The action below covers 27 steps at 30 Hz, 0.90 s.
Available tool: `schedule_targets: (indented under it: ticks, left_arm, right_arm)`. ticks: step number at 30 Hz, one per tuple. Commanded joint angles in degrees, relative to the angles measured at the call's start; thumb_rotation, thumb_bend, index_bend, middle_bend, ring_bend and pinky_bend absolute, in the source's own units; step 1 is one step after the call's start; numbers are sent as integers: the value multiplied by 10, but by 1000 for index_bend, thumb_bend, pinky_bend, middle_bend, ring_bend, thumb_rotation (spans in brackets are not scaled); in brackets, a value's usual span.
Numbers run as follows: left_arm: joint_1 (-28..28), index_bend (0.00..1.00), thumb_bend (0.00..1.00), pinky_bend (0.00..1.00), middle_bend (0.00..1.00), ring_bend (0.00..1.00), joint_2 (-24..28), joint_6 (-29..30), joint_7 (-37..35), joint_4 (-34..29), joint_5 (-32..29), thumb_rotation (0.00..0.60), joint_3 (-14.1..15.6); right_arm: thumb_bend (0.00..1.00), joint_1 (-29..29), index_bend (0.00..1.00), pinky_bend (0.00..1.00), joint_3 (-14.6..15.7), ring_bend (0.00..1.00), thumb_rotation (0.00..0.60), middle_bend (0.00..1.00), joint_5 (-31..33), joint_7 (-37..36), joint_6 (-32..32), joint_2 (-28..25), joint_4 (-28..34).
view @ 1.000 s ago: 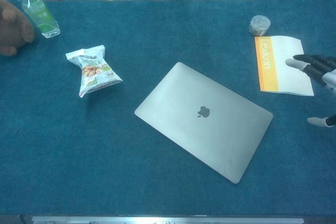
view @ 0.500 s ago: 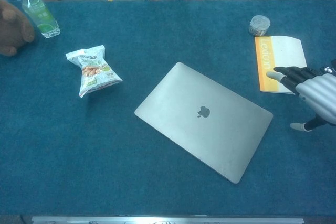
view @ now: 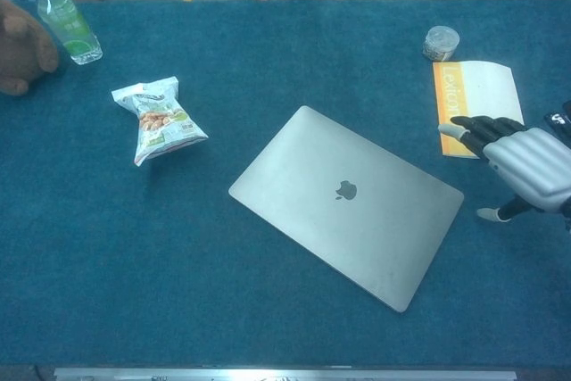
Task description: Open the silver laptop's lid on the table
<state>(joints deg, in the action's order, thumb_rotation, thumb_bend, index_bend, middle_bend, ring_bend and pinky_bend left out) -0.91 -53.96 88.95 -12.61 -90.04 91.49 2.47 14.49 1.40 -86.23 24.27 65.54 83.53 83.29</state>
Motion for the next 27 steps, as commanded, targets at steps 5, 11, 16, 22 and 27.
schedule_targets:
  ticks: [5,11,16,22,27]
  left_arm:
    - [1,47,248,14,0,0,-1,-3,-4,5,-3,600,-1]
    - [2,47,247,14,0,0,-3,-1,-8,10,-4,600,-2]
    - [0,47,247,14,0,0,-6,1,-13,15,-6,600,-3]
    - [1,47,247,14,0,0,-6,1,-14,16,-5,600,-3]
    - [1,47,247,14,0,0,-6,-1,-13,17,-6,600,-3]
  right_arm:
    - [45,5,0,113,-2,0,600,19,8,5,-4,15,-13]
    - [56,11,0,113,-5,0,600,19,17,7,-8,28,-22]
    - [129,14,0,113,-7,0,600,19,24,6,-9,35,-27]
    - [192,18,0,113,-7,0,600,19,27,9,-11,44,-33]
    - [214,23,0,113,-8,0,600,19,30,11,-13,55,-39]
